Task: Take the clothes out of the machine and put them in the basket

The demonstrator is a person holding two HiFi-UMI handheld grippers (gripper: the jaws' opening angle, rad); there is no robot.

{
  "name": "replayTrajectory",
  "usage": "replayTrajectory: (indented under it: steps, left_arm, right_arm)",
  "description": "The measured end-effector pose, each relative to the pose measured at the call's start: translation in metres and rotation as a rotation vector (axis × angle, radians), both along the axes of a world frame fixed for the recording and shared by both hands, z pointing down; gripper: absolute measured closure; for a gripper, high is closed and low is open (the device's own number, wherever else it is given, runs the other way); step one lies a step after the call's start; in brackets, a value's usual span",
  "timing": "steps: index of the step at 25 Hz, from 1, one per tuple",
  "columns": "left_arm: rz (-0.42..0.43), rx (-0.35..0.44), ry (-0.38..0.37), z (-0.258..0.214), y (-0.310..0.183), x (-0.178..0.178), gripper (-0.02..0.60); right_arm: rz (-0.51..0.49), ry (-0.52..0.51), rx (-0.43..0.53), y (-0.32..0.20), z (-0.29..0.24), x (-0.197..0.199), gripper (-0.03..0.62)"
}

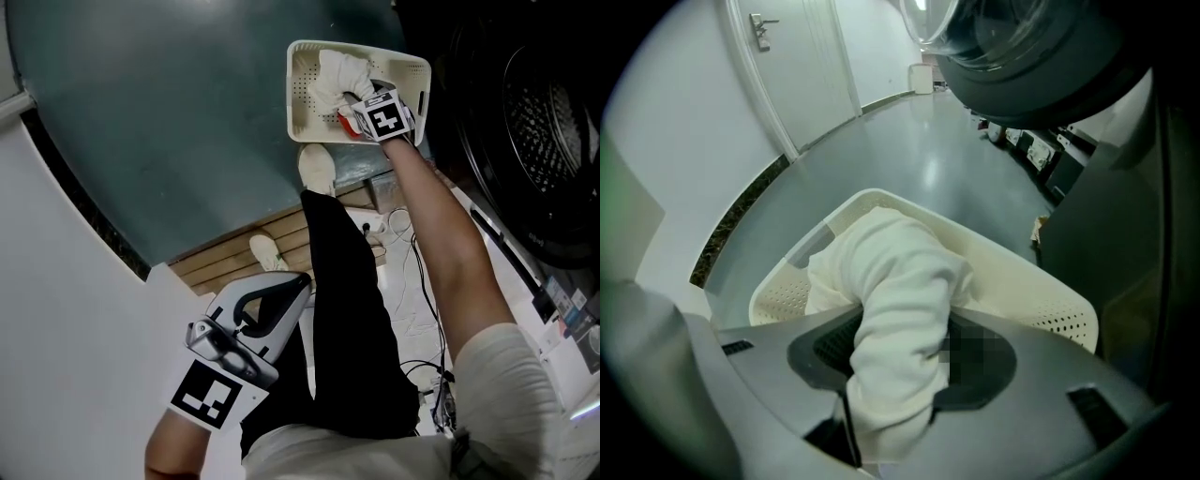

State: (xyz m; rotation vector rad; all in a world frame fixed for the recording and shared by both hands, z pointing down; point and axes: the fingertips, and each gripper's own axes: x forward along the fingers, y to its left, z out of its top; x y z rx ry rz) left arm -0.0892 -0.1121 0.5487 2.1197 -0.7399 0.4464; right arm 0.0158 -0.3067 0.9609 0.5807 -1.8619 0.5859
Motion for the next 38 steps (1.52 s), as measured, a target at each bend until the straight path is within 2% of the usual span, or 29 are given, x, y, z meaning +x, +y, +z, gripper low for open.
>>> replayTrajectory:
  steps: [5, 12, 18, 25, 32, 38]
  left_arm:
    - [0.013, 0.004, 0.009, 0.004, -0.006, -0.003, 0.583]
    - [0.026, 0.023, 0.005, -0.001, -0.006, -0.006, 0.583]
    - [0.026, 0.053, 0.003, -0.023, 0.002, -0.003, 0.583]
    - [0.047, 0.127, 0.013, -0.067, 0.022, 0.012, 0.583]
    - [0.071, 0.217, 0.02, -0.121, 0.052, 0.028, 0.583]
    - [0.085, 0.271, 0.009, -0.163, 0.079, 0.033, 0.583]
  right_arm:
    - [0.021, 0.01, -0.014, -0.006, 0.008, 0.0, 0.353]
    - [0.03, -0.001, -0.029, 0.0, 0.0, -0.001, 0.353]
    - [0.055, -0.018, -0.001, 0.003, -0.032, 0.0, 0.353]
    - [0.065, -0.063, 0.048, 0.015, -0.099, 0.002, 0.355]
    - [0.074, -0.131, 0.106, 0.05, -0.185, 0.007, 0.361]
    - [0.103, -0.2, 0.17, 0.083, -0.264, 0.012, 0.397]
